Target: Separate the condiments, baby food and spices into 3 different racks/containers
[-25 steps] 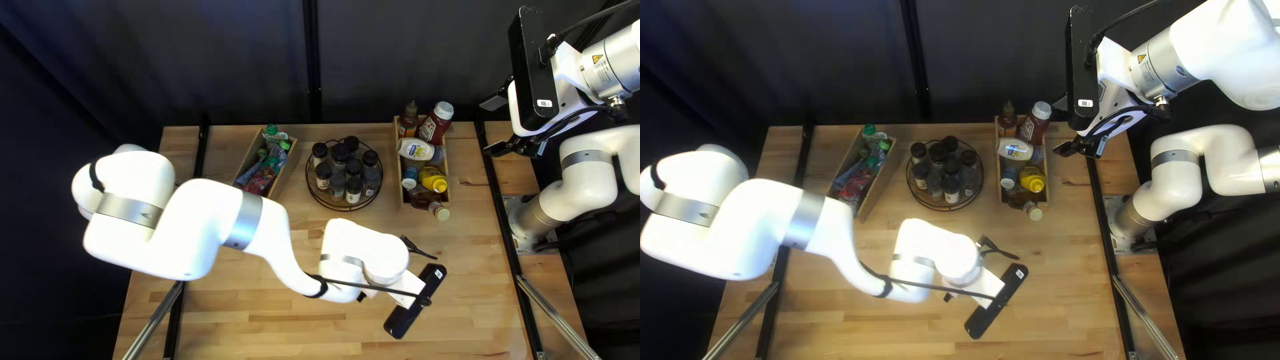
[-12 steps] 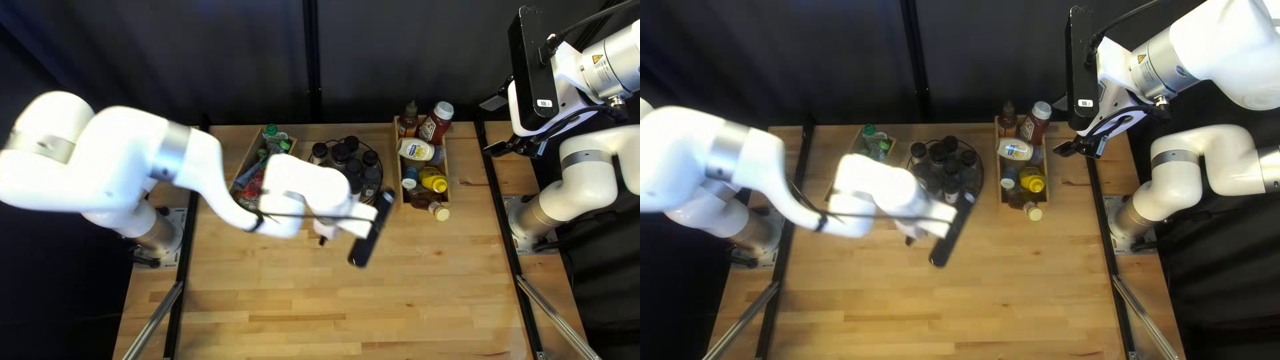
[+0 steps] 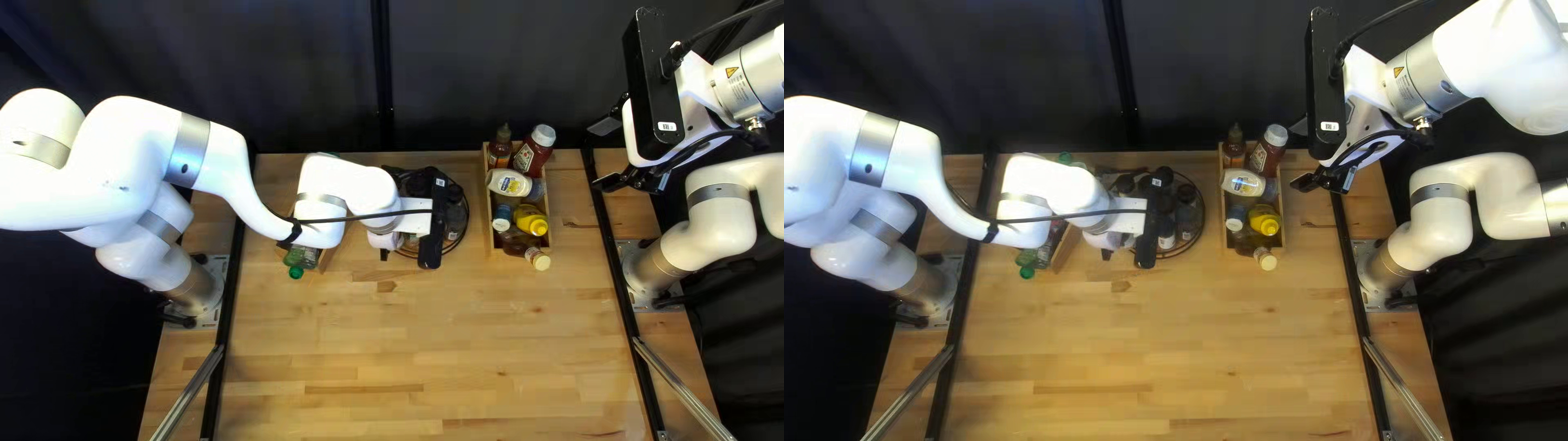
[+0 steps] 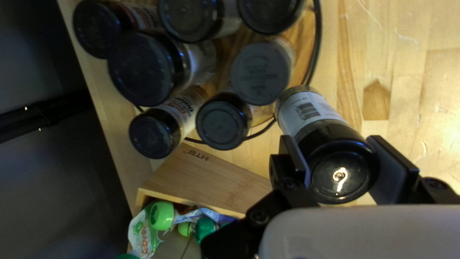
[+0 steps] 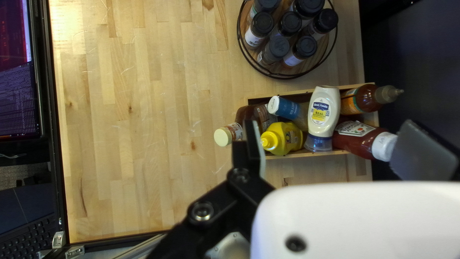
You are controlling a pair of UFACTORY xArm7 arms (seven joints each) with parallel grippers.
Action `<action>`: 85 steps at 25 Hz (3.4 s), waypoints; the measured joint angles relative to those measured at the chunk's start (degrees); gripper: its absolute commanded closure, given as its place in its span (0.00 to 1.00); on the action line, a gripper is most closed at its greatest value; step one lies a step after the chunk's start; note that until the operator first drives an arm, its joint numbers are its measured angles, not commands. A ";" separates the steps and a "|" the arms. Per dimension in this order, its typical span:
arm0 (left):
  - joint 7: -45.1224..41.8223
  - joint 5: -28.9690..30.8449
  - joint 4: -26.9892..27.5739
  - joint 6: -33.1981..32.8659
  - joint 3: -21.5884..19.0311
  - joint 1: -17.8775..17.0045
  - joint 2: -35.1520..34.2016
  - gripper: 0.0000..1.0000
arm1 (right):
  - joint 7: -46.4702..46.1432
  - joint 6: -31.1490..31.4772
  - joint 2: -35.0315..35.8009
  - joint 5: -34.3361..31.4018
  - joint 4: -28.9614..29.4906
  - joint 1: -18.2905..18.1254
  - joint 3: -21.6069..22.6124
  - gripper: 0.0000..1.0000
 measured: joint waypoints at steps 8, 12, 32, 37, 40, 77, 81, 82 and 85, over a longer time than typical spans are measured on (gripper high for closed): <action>0.26 -0.69 2.05 -0.61 0.54 0.65 2.11 1.00 | 0.00 0.00 0.00 0.00 0.00 0.00 0.00 0.00; -0.26 -0.22 1.86 -0.97 0.70 0.75 2.16 1.00 | 0.00 0.00 0.00 0.00 0.00 0.00 0.00 0.00; -0.98 -0.57 1.25 -2.65 0.86 0.95 2.34 1.00 | 0.00 0.00 0.00 0.00 0.00 0.00 0.00 0.00; 1.04 -3.82 2.27 -2.49 0.36 0.95 3.26 1.00 | 0.00 0.00 0.00 0.00 0.00 0.00 0.00 0.00; 3.11 -6.03 2.54 -3.80 0.47 1.77 4.54 1.00 | 0.00 0.00 0.00 0.00 0.00 0.00 0.00 0.00; 0.69 -5.46 4.01 4.10 -1.20 2.25 -2.84 0.00 | 0.00 0.00 0.00 0.00 0.00 0.00 0.00 0.00; -3.94 -2.16 2.87 9.67 -2.89 2.47 -10.89 0.00 | 0.00 0.00 0.00 0.00 0.00 0.00 0.00 0.00; -5.19 -1.46 2.73 11.28 -3.51 2.65 -12.99 0.00 | 0.00 0.00 0.00 0.00 0.00 0.00 0.00 0.00; -9.39 0.38 2.50 16.34 -6.29 3.28 -19.68 0.00 | 0.00 0.00 0.00 0.00 0.00 0.00 0.00 0.00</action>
